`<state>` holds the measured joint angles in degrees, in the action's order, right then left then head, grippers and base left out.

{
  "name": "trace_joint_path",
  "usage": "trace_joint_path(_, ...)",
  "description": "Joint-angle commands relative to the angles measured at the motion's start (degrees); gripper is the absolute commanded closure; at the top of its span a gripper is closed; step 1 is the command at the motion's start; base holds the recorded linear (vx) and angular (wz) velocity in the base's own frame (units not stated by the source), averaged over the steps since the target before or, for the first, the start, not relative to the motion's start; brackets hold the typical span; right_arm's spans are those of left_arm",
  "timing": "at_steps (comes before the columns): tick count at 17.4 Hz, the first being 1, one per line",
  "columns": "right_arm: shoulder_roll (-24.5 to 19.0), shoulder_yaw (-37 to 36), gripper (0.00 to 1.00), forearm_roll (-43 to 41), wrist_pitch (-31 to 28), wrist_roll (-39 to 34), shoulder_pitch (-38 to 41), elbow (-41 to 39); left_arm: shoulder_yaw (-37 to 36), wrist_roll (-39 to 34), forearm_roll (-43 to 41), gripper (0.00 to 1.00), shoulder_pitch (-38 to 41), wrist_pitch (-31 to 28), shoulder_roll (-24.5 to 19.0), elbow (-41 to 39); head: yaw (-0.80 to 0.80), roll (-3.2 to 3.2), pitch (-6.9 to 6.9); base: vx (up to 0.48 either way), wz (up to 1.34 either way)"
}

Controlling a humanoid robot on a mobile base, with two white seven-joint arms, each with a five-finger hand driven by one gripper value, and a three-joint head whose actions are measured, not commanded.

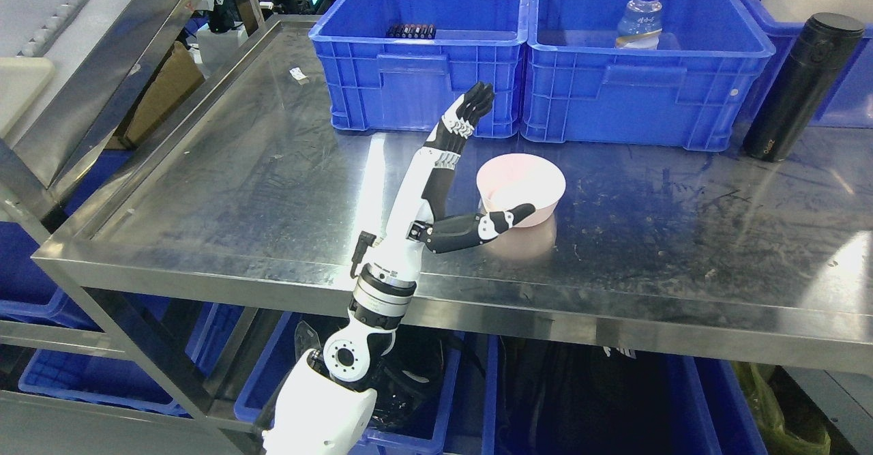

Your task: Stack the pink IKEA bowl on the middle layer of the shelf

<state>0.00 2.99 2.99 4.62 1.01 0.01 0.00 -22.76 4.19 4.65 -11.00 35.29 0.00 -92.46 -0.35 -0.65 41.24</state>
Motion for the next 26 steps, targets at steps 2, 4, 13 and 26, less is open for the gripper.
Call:
trace_joint_path(2,1.0,0.0,0.0,0.0,0.0,0.0,0.2,-1.0,-0.3,0.1,-0.1,0.0,-0.9,-4.8,-1.0,-0.1,0.0,0.0,0.0,0.0,0.0)
trace_joint_path(4,1.0,0.0,0.0,0.0,0.0,0.0,0.3,-1.0,0.3,0.5,-1.5,0.0,-5.4,-9.1,-1.0,-0.1,0.0,0.0,0.0,0.0,0.0)
trace_joint_path(13,1.0,0.0,0.0,0.0,0.0,0.0,0.3,-1.0,0.5,28.0,-35.9,0.02,-28.7,-32.0,-14.7,0.0,0.0,0.0,-0.01,-0.014,-0.02)
trace_joint_path(26,1.0,0.0,0.0,0.0,0.0,0.0,0.2,-1.0,-3.5,52.3,-55.5,0.02,-30.8,-31.6,-3.6,3.3,0.0,0.0,-0.01,-0.007,-0.01)
